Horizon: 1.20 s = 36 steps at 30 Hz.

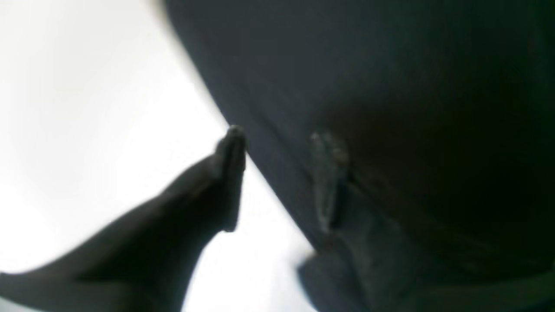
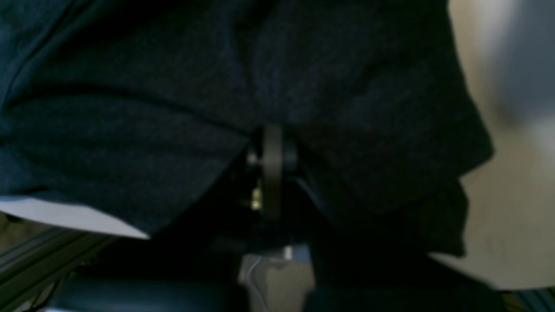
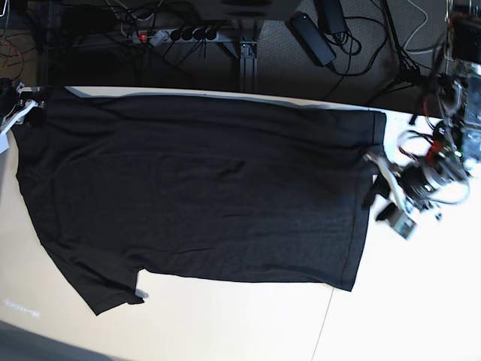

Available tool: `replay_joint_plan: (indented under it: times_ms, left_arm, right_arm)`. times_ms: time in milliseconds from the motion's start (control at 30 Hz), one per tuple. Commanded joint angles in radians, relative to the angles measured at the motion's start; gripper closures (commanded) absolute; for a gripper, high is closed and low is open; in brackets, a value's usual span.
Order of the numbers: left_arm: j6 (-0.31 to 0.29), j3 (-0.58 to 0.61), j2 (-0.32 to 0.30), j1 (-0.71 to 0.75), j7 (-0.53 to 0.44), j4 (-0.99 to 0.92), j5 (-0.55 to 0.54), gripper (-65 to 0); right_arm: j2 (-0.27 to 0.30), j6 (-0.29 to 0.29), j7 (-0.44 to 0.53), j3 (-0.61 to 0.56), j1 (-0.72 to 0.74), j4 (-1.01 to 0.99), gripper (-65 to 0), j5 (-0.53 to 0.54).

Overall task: Fold the T-shirt properly
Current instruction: 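Lay the folded edge down and open both grippers, then grasp the shirt's side edges with both grippers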

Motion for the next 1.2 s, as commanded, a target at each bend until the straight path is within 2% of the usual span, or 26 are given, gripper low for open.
replay_joint_plan:
  times_ms: [0, 67, 133, 233, 333, 400, 600, 733, 933, 1067, 1100, 1167]
  left_arm:
    - [0.036, -0.018, -0.013, -0.033, -0.025, 0.013, 0.003, -32.0]
    - [0.077, -0.025, -0.013, -0.078, -0.096, -0.013, 0.052, -32.0]
    - [0.082, -0.025, 0.008, -0.137, -0.149, -0.093, 0.060, -32.1]
    - [0.080, -0.017, 0.076, -0.254, -0.152, -0.296, 0.003, -32.8]
    - [0.077, -0.003, 0.149, -0.376, -0.141, -0.542, -0.047, -38.0]
    - [0.056, 0.000, 0.187, -0.445, -0.125, -0.687, -0.079, -38.8]
    - [0.039, 0.000, 0.240, -0.548, -0.118, -0.954, -0.113, -38.9]
    - [0.036, 0.000, 0.263, -0.552, -0.118, -0.995, -0.085, -38.9]
    - [0.036, 0.000, 0.338, -0.552, -0.108, -0.995, -0.027, -38.9]
    - [0.036, 0.001, 0.350, -0.552, -0.119, -0.995, -0.016, -38.6]
    - [0.036, 0.001, 0.349, -0.552, -0.119, -0.995, -0.015, -37.0]
    - [0.032, 0.001, 0.349, -0.552, -0.119, -0.995, -0.002, -26.4]
  right_arm:
    - [0.024, 0.056, -0.006, 0.010, 0.002, 0.004, 0.0, -0.016]
    - [0.024, 0.056, -0.006, 0.010, 0.002, 0.003, 0.0, -0.023]
    - [0.024, 0.056, -0.006, 0.010, 0.002, 0.003, 0.0, -0.030]
    - [0.024, 0.056, -0.006, 0.010, 0.002, 0.003, 0.0, -0.041]
    - [0.024, 0.056, -0.006, 0.010, 0.002, 0.002, 0.0, -0.053]
    - [0.024, 0.056, -0.008, 0.010, 0.002, 0.002, 0.0, -0.060]
    - [0.024, 0.056, -0.026, 0.010, 0.002, 0.002, 0.0, -0.059]
    - [0.024, 0.056, -0.027, 0.010, 0.002, 0.002, 0.0, -0.031]
    - [0.024, 0.056, -0.028, 0.011, 0.003, 0.003, 0.0, 0.016]
    - [0.024, 0.056, -0.032, 0.013, 0.003, 0.006, 0.0, 0.024]
    - [0.024, 0.056, -0.032, 0.014, 0.003, 0.006, 0.0, 0.028]
    - [0.024, 0.056, -0.033, 0.022, 0.006, 0.007, 0.0, 0.045]
